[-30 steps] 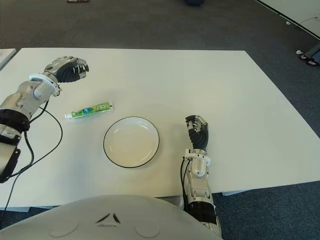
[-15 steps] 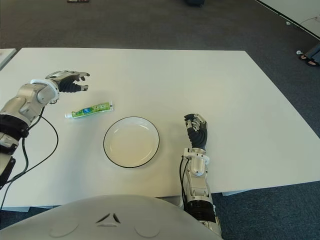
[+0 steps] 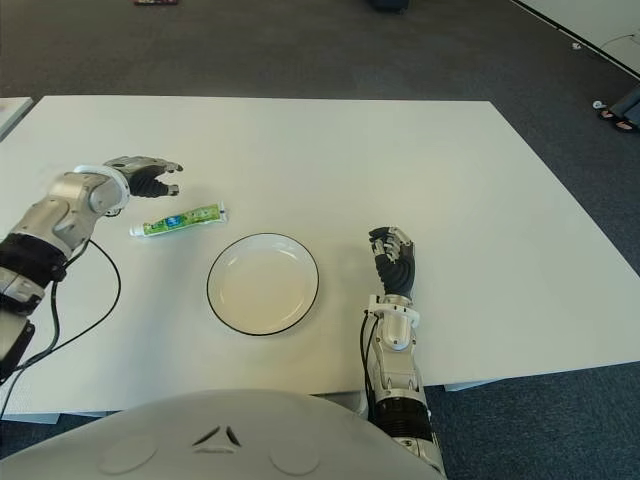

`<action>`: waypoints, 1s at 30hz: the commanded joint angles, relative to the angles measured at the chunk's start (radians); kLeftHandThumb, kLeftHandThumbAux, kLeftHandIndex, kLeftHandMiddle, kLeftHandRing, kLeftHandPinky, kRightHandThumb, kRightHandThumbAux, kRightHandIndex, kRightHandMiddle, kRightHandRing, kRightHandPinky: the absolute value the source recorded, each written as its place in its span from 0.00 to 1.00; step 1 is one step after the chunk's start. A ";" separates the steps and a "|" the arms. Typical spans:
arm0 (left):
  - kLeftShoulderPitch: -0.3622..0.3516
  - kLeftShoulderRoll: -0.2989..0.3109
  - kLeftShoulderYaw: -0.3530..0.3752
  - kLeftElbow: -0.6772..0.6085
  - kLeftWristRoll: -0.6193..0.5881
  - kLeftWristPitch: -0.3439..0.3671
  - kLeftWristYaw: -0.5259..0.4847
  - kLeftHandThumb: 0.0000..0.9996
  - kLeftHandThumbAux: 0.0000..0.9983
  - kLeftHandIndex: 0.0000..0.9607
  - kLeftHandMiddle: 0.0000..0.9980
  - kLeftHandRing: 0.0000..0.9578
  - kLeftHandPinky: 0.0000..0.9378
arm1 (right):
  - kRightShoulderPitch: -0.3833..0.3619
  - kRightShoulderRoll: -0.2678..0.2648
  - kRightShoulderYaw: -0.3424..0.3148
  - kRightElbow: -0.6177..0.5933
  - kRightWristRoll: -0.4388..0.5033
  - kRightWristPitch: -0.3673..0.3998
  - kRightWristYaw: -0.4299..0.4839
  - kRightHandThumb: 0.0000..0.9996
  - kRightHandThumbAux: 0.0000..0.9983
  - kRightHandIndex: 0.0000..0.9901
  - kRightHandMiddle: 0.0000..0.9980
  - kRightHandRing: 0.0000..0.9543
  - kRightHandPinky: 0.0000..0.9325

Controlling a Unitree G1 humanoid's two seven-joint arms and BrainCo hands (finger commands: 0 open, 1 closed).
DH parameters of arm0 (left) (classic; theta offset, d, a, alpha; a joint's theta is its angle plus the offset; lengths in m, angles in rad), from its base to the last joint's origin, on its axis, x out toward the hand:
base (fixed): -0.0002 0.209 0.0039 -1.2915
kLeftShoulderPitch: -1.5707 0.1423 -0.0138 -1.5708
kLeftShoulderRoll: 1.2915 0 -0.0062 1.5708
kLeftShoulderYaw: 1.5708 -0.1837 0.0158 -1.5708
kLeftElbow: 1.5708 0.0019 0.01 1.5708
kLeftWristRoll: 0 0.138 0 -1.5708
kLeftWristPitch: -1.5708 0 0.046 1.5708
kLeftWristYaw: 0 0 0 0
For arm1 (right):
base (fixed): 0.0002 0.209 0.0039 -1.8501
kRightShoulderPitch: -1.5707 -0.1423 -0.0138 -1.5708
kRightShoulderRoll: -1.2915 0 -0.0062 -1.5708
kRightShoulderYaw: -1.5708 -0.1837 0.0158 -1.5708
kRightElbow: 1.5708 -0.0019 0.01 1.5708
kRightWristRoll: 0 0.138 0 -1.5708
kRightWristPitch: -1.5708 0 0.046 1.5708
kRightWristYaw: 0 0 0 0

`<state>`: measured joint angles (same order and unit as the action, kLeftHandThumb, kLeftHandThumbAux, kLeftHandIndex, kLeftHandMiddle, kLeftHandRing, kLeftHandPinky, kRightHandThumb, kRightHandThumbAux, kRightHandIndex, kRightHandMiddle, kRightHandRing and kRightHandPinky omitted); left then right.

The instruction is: Put the toothpaste on the table into the plate.

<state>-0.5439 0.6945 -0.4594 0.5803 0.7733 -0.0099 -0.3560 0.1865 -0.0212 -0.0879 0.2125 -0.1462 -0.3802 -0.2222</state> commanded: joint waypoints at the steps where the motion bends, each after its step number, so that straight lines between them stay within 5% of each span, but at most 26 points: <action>1: -0.019 -0.036 -0.047 0.116 0.032 -0.046 0.046 0.59 0.27 0.05 0.13 0.13 0.19 | -0.021 -0.003 -0.001 0.021 0.013 -0.016 0.009 0.70 0.74 0.43 0.46 0.46 0.50; 19: -0.092 -0.074 -0.133 0.272 0.045 -0.129 -0.026 0.64 0.33 0.03 0.14 0.14 0.22 | -0.027 -0.004 -0.006 0.017 0.001 -0.001 -0.006 0.70 0.74 0.43 0.47 0.48 0.53; 30: -0.126 -0.138 -0.173 0.405 0.037 -0.141 -0.117 0.59 0.32 0.00 0.05 0.06 0.13 | -0.021 0.000 -0.010 0.006 0.000 0.014 -0.016 0.70 0.74 0.43 0.46 0.46 0.50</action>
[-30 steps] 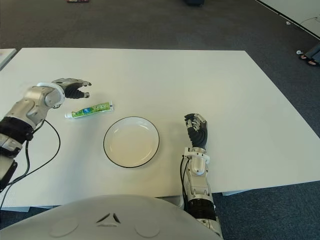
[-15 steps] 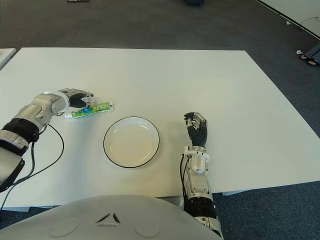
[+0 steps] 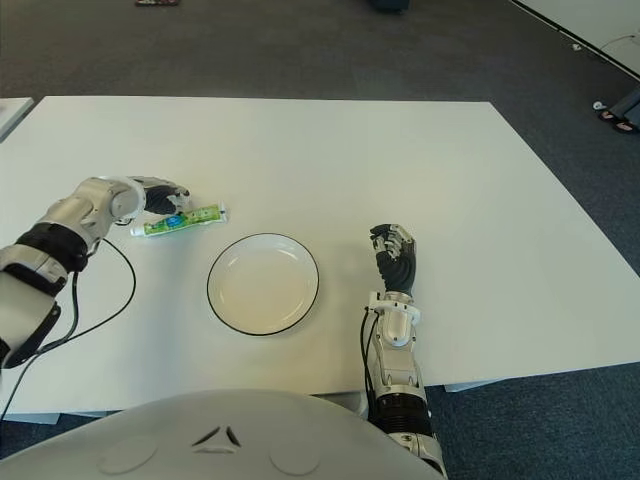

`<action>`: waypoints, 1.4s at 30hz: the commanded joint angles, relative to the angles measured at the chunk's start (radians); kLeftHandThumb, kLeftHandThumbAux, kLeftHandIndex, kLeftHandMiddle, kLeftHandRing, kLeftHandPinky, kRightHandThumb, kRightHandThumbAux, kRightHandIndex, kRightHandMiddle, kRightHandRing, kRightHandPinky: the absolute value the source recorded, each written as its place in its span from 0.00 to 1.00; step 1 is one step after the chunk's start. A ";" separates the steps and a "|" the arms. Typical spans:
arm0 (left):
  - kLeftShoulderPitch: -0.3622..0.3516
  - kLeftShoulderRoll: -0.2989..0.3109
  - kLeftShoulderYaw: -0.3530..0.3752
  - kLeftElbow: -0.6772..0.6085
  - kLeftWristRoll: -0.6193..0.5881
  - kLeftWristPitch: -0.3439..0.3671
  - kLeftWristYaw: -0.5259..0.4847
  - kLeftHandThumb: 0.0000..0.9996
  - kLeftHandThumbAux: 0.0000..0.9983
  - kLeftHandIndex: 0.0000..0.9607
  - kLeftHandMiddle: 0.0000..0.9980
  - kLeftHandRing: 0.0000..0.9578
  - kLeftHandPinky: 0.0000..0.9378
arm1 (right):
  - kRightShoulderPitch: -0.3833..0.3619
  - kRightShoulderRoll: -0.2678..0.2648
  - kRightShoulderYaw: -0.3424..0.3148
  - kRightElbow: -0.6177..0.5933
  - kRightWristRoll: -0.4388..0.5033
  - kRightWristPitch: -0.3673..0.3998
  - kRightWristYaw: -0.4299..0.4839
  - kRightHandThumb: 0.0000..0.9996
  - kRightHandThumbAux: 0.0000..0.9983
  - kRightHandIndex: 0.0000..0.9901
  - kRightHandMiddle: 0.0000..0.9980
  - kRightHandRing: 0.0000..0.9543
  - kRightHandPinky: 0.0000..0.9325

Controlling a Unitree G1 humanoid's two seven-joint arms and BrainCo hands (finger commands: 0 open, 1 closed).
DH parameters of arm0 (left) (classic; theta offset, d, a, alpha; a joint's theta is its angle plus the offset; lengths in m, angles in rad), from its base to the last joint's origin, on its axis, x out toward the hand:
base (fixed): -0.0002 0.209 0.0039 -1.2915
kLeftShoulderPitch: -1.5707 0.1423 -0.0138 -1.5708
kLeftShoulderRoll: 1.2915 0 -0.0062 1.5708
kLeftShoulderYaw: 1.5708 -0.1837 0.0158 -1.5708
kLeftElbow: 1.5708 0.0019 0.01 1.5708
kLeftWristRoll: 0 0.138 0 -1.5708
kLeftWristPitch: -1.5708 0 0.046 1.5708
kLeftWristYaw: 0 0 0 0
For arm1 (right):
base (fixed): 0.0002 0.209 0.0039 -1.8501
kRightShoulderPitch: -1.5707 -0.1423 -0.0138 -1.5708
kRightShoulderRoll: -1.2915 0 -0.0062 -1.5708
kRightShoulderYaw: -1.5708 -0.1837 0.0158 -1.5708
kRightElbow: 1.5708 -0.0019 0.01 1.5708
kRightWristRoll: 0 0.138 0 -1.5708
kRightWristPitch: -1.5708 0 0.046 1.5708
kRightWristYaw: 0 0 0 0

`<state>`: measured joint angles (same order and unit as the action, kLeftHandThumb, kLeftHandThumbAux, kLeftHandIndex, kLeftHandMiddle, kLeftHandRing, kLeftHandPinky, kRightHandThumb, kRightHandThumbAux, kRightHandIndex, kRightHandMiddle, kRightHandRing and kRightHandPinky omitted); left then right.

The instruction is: Put the toothpaste on the table into the plate.

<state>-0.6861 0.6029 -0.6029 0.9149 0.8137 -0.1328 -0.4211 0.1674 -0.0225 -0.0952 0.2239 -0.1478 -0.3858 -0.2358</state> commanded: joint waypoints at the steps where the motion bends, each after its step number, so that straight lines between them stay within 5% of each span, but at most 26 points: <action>1: 0.014 -0.050 -0.032 0.081 -0.005 -0.022 -0.056 0.58 0.31 0.00 0.04 0.05 0.13 | -0.001 0.002 -0.003 -0.005 0.003 0.019 -0.003 0.70 0.74 0.43 0.46 0.46 0.49; 19: 0.017 -0.077 -0.092 0.154 0.010 -0.120 -0.050 0.52 0.31 0.00 0.05 0.06 0.16 | 0.020 -0.001 -0.004 -0.034 0.021 0.002 0.015 0.70 0.74 0.43 0.47 0.47 0.53; 42: -0.010 0.052 0.099 -0.041 -0.227 -0.110 -0.272 0.63 0.39 0.06 0.08 0.13 0.26 | 0.022 -0.005 -0.011 -0.035 0.020 0.021 0.023 0.70 0.74 0.43 0.47 0.47 0.51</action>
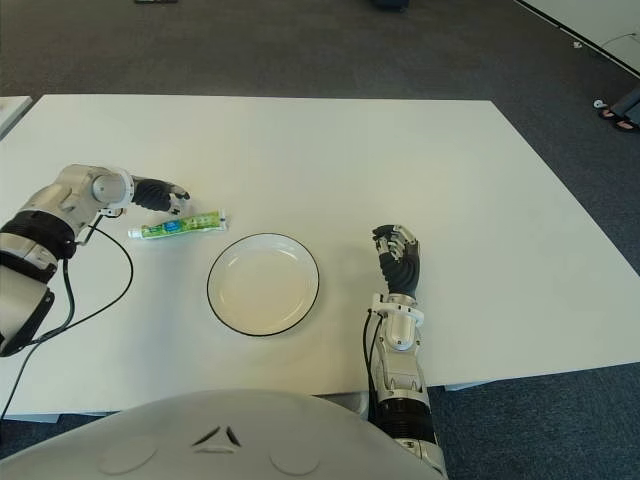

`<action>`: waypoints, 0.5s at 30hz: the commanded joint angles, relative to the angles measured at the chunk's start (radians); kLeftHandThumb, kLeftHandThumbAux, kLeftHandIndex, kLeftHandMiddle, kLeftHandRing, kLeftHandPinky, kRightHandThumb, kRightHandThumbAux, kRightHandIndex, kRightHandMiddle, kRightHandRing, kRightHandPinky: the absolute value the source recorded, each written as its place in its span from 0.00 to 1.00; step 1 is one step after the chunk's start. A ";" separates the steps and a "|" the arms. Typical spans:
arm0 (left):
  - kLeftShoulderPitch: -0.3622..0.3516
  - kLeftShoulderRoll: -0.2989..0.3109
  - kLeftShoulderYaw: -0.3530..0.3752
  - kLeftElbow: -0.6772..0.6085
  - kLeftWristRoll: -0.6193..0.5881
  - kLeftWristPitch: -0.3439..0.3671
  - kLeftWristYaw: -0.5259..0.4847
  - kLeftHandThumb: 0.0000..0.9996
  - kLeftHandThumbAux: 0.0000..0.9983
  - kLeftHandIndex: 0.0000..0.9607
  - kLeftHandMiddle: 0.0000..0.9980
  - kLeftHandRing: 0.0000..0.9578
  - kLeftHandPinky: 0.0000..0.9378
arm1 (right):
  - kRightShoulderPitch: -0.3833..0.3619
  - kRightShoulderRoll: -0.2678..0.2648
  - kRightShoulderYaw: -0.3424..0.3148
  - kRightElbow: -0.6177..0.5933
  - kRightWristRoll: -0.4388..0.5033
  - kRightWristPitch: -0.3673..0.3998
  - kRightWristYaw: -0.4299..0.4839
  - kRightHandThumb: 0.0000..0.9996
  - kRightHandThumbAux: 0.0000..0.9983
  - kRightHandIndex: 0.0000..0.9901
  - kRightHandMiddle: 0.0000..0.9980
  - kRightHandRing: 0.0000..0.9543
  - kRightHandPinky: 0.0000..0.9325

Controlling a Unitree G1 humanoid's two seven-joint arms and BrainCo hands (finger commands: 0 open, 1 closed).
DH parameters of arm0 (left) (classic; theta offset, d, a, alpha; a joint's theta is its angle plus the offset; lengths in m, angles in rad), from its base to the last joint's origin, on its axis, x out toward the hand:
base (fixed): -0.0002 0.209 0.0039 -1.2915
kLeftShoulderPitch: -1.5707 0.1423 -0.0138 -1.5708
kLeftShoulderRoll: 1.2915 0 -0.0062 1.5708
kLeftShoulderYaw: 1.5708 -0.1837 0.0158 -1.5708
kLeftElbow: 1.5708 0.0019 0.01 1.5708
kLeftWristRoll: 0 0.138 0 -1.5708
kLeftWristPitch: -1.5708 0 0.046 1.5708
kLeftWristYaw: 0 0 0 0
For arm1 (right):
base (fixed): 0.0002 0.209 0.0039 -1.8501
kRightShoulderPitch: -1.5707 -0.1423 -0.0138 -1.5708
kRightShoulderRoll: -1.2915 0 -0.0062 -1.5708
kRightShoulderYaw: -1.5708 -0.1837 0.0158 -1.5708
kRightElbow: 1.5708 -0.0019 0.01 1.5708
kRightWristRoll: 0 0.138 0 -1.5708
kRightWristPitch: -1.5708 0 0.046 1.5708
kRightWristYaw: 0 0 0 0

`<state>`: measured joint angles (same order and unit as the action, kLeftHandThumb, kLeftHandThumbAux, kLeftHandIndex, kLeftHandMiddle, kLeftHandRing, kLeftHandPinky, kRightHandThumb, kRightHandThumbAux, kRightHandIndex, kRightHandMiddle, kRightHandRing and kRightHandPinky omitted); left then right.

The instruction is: Put the toothpaste on the table into the plate.

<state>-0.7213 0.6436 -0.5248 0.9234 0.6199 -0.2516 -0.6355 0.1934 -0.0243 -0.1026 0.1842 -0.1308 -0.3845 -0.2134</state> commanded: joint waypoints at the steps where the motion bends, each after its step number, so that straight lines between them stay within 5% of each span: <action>1: 0.026 0.014 0.026 -0.060 -0.038 0.013 -0.065 0.63 0.39 0.06 0.08 0.13 0.26 | -0.004 -0.003 -0.004 0.004 0.003 0.021 0.001 0.70 0.74 0.43 0.47 0.47 0.51; 15: 0.043 0.087 0.097 -0.160 -0.070 0.018 -0.077 0.56 0.43 0.04 0.02 0.08 0.20 | 0.001 0.000 0.000 -0.011 0.009 0.017 0.015 0.70 0.74 0.43 0.47 0.47 0.52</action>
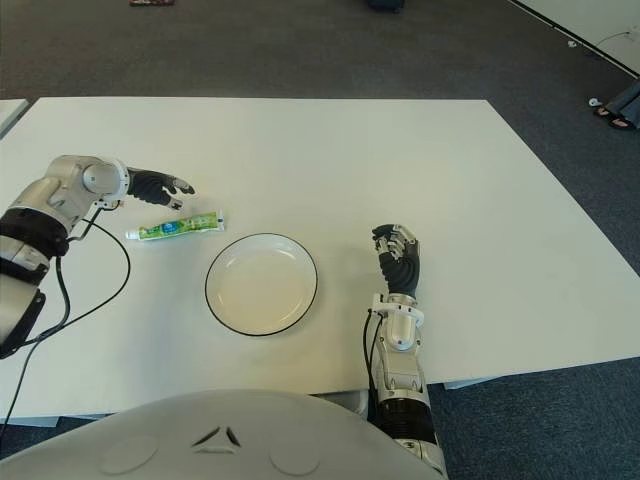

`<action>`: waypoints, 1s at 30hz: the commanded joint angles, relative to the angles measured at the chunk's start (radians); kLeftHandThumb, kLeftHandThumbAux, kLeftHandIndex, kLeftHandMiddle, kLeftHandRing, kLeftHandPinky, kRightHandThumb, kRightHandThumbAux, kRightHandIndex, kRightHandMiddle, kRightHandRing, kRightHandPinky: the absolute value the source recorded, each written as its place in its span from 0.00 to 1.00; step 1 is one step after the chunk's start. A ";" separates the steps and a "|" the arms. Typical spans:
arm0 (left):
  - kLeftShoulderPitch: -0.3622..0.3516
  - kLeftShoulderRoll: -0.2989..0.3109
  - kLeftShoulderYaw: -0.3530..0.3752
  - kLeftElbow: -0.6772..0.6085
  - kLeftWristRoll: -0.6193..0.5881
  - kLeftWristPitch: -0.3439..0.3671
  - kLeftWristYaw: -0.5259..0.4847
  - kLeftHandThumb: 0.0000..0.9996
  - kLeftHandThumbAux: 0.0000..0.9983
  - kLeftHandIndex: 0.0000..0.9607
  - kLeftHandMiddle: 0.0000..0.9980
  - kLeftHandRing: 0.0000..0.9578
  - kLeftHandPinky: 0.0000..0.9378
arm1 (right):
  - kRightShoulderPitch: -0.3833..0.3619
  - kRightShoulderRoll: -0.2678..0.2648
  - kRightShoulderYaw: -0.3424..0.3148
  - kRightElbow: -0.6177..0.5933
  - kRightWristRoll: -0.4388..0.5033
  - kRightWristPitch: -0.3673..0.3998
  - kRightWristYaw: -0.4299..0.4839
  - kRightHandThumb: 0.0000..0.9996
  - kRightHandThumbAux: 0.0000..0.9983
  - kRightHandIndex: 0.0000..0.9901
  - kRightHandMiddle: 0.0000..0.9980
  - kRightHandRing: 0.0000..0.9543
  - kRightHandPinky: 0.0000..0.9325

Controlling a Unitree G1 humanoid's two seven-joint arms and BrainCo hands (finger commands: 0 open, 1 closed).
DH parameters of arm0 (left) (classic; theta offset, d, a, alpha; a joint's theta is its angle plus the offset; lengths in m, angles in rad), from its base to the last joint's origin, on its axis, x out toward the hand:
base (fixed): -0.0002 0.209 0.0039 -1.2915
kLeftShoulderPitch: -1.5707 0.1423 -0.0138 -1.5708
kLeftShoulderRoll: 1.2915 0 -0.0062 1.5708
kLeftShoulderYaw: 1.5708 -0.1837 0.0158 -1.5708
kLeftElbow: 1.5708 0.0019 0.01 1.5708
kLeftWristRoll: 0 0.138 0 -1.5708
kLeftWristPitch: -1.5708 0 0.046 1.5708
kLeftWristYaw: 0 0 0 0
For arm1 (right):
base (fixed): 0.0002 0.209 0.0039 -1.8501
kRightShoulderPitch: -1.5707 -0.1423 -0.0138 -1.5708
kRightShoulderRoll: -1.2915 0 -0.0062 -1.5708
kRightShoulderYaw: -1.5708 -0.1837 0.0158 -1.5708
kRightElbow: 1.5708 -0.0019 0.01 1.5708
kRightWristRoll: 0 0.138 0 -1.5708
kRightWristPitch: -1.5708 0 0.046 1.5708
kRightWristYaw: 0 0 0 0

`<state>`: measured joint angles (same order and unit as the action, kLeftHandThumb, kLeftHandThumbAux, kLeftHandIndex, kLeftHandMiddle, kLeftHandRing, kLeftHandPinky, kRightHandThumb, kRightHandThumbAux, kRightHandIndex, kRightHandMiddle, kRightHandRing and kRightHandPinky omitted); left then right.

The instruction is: Put the toothpaste on the table into the plate.

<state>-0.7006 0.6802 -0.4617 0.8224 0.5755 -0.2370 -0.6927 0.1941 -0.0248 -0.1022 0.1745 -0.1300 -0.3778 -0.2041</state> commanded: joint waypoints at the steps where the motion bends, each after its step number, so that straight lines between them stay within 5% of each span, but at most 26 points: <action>1: 0.024 0.060 0.043 -0.082 -0.032 0.007 -0.033 0.56 0.43 0.04 0.02 0.09 0.20 | 0.001 0.000 0.000 -0.002 0.009 0.009 0.006 0.70 0.74 0.43 0.48 0.47 0.52; 15: 0.133 0.091 0.109 -0.251 -0.091 0.056 -0.076 0.57 0.41 0.04 0.00 0.07 0.18 | 0.008 0.005 0.000 -0.004 0.017 -0.017 0.014 0.70 0.74 0.43 0.48 0.48 0.52; 30: 0.265 0.122 0.073 -0.481 -0.065 0.127 -0.149 0.62 0.37 0.01 0.00 0.06 0.14 | 0.014 0.002 0.001 -0.002 0.016 -0.024 0.015 0.70 0.74 0.43 0.48 0.47 0.51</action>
<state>-0.4806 0.7970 -0.3713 0.3660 0.4868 -0.1259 -0.8358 0.2016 -0.0210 -0.0991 0.1675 -0.1156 -0.4092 -0.1903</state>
